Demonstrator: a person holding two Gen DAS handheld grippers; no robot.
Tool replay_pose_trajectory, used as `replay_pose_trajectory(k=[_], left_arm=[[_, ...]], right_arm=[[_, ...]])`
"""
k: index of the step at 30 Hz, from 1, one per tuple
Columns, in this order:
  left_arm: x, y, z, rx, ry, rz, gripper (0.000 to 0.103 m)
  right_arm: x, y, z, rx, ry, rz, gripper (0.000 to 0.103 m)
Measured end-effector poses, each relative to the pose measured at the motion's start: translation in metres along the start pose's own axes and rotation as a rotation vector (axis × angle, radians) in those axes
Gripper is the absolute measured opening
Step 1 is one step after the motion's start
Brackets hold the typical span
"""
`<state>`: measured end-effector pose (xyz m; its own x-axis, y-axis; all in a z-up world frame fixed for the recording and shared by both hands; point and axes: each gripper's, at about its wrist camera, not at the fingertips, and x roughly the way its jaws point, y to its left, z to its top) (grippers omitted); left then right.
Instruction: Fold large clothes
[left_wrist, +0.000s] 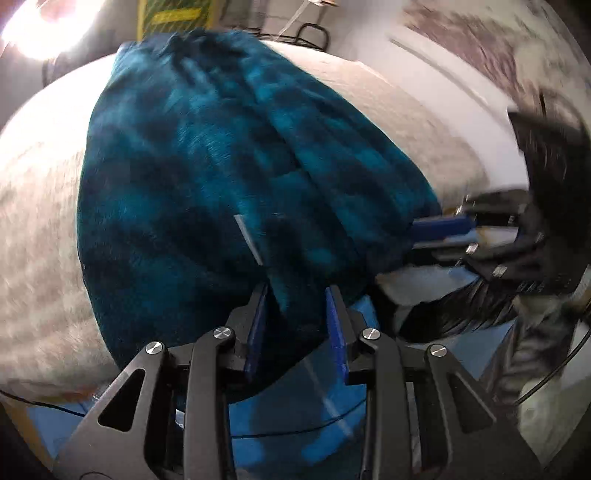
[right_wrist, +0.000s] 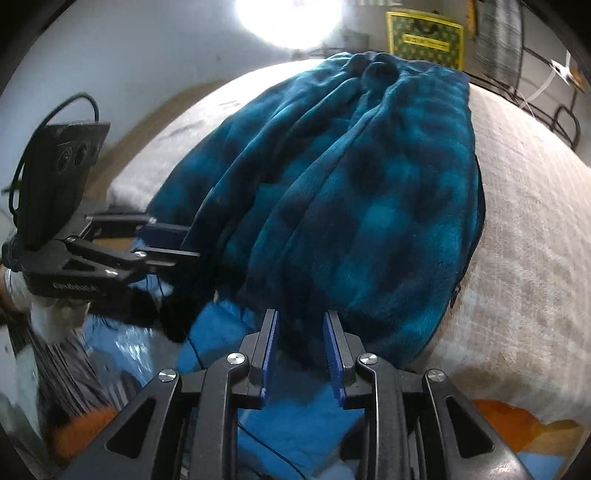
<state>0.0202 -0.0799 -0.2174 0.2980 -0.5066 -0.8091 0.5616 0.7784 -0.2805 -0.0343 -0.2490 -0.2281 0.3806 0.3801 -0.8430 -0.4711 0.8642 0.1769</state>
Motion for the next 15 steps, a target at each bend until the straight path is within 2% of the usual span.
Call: replay_pose_trajectory(k=[2, 3, 4, 5, 6, 7, 8, 11, 13, 15], left_arm=[[-0.012, 0.006, 0.001, -0.043, 0.005, -0.038, 0.03], [-0.02, 0.01, 0.0, -0.068, 0.002, -0.05, 0.03], [-0.03, 0.016, -0.002, -0.096, -0.005, -0.051, 0.033], [-0.042, 0.023, -0.006, -0.128, -0.016, -0.052, 0.037], [-0.047, 0.028, -0.008, -0.15, -0.027, -0.055, 0.049], [-0.056, 0.036, -0.012, -0.18, -0.044, -0.054, 0.061], [-0.068, 0.049, -0.019, -0.224, -0.061, -0.036, 0.063], [-0.071, 0.085, -0.034, -0.342, -0.034, -0.051, 0.064], [-0.063, 0.11, -0.041, -0.457, 0.002, -0.076, 0.064], [-0.054, 0.121, -0.044, -0.523, 0.023, -0.114, 0.064]], right_arm=[[-0.014, -0.001, -0.001, 0.0, -0.023, 0.034, 0.028], [-0.021, -0.004, 0.0, 0.007, -0.036, 0.051, 0.036], [-0.028, -0.009, 0.0, 0.016, -0.046, 0.051, 0.048], [-0.035, -0.016, -0.001, 0.029, -0.055, 0.041, 0.055], [-0.044, -0.025, -0.003, 0.05, -0.07, 0.027, 0.064], [-0.051, -0.038, -0.005, 0.08, -0.082, 0.024, 0.064], [-0.055, -0.047, -0.007, 0.109, -0.083, 0.03, 0.064], [-0.055, -0.089, -0.02, 0.266, -0.063, 0.099, 0.066], [-0.047, -0.106, -0.022, 0.336, -0.039, 0.169, 0.066], [-0.037, -0.117, -0.025, 0.382, -0.021, 0.224, 0.066]])
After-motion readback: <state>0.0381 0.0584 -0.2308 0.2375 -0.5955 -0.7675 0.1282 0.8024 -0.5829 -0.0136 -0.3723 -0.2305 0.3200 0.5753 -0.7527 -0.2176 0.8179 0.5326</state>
